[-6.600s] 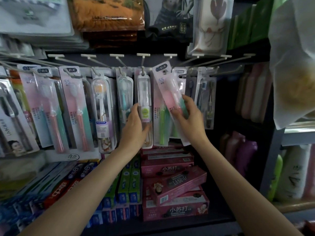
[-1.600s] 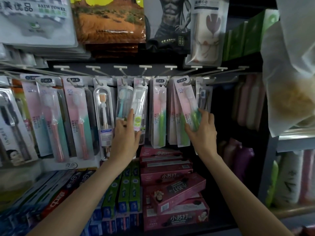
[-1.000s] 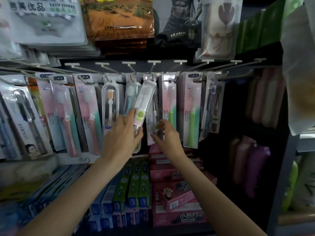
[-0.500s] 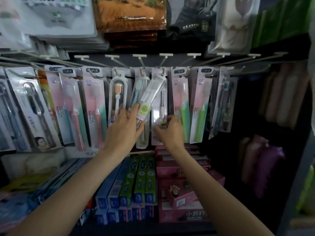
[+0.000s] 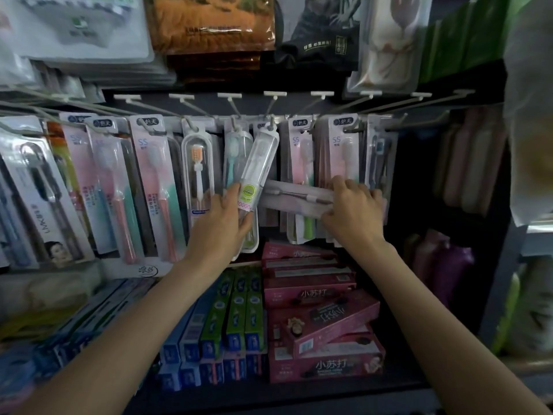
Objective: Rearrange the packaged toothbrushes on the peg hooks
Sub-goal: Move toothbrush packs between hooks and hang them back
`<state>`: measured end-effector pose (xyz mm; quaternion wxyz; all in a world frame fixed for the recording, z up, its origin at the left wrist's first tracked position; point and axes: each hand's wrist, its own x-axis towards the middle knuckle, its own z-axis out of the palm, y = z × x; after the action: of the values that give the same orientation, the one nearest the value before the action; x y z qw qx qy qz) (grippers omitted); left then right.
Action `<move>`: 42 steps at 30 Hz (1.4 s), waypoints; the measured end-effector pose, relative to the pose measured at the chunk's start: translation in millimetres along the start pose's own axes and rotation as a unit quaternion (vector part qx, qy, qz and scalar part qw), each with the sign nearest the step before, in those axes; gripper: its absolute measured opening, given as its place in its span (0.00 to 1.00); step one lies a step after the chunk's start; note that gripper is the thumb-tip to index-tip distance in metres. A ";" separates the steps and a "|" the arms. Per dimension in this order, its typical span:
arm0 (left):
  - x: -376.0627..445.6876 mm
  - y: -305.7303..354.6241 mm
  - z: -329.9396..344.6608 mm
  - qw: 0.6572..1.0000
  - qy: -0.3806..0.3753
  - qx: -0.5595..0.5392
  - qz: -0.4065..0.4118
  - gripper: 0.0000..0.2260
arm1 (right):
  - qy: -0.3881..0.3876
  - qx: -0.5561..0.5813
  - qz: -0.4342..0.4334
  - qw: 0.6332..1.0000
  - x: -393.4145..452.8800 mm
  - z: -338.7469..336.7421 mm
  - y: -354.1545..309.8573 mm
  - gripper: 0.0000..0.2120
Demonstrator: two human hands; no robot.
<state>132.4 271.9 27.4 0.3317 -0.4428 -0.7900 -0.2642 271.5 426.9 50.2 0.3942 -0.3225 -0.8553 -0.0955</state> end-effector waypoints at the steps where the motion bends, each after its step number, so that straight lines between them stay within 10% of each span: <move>1: -0.1 1.4 1.7 1.000 -0.001 -0.015 -0.004 0.23 | 0.012 0.020 0.016 1.000 -6.0 0.6 7.0 0.17; 6: -2.4 25.5 12.5 0.993 -0.002 -0.102 -0.051 0.24 | 0.044 0.141 0.096 0.984 -42.1 16.3 54.8 0.15; 12: 0.0 51.2 34.7 0.986 -0.021 -0.151 -0.067 0.34 | 0.098 0.406 0.267 0.869 -64.4 17.3 87.7 0.09; 29: 0.6 44.6 35.1 0.992 -0.039 -0.095 -0.076 0.33 | 0.093 0.269 0.237 0.929 -0.6 25.4 104.5 0.15; 42: -12.9 44.3 32.1 0.992 -0.032 -0.118 -0.037 0.36 | 0.035 0.306 0.309 0.900 7.1 41.4 100.2 0.28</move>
<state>166.8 308.7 2.6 0.2414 -0.4579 -0.7791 -0.3535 305.6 525.2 18.6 0.5127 -0.4301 -0.6857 0.2864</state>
